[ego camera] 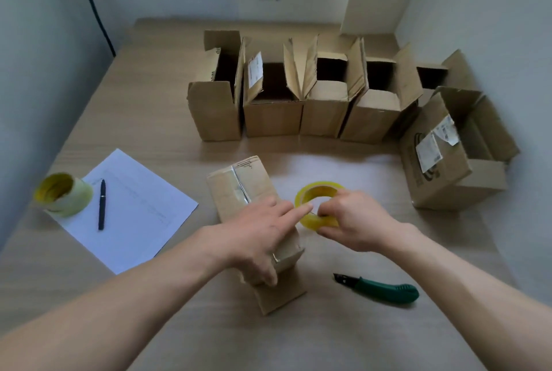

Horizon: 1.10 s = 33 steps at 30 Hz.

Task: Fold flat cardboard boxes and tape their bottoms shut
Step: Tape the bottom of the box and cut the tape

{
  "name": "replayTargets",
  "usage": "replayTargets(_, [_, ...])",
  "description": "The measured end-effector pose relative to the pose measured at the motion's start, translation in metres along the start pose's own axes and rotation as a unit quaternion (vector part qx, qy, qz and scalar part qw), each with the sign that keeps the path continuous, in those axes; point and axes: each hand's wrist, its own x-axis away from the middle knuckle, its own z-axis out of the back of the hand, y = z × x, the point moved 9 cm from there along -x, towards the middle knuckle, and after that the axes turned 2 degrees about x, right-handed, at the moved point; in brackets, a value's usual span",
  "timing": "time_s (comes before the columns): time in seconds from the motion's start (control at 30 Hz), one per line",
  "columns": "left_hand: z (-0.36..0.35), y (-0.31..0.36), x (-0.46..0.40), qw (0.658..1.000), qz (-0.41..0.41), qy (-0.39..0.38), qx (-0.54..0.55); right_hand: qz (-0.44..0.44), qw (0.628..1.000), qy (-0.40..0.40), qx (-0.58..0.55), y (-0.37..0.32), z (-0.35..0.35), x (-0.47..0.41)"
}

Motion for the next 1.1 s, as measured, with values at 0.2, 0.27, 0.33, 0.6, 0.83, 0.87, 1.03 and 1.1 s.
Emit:
replayTargets(0.2, [0.02, -0.014, -0.032, 0.981, 0.173, 0.066, 0.065, 0.006, 0.998, 0.064, -0.016, -0.005, 0.01, -0.005])
replayTargets(0.27, [0.027, -0.012, -0.043, 0.979, 0.194, 0.052, 0.034, 0.012, 0.996, 0.083, 0.001, -0.005, 0.015, -0.005])
replayTargets(0.33, [0.033, -0.01, -0.051, 0.974, 0.224, 0.038, 0.027, 0.02, 0.994, 0.111, 0.014, -0.007, 0.022, -0.005])
replayTargets(0.6, [0.035, -0.013, -0.055, 0.942, 0.32, 0.06, 0.074, 0.014, 0.985, 0.168, 0.024, -0.012, 0.031, 0.01])
replayTargets(0.83, [0.027, -0.022, -0.037, 0.912, 0.369, 0.083, 0.161, 0.018, 0.978, 0.203, -0.05, -0.014, 0.037, 0.024])
replayTargets(0.87, [0.026, -0.023, -0.034, 0.91, 0.371, 0.089, 0.16, 0.018, 0.968, 0.236, -0.083, -0.01, 0.038, 0.033])
replayTargets(1.03, [0.026, -0.024, -0.026, 0.902, 0.373, 0.108, 0.191, -0.135, 0.946, 0.261, -0.14, 0.036, -0.03, 0.101])
replayTargets(1.1, [0.027, -0.023, -0.025, 0.897, 0.371, 0.106, 0.216, -0.191, 0.975, 0.096, -0.064, 0.046, -0.092, 0.121])
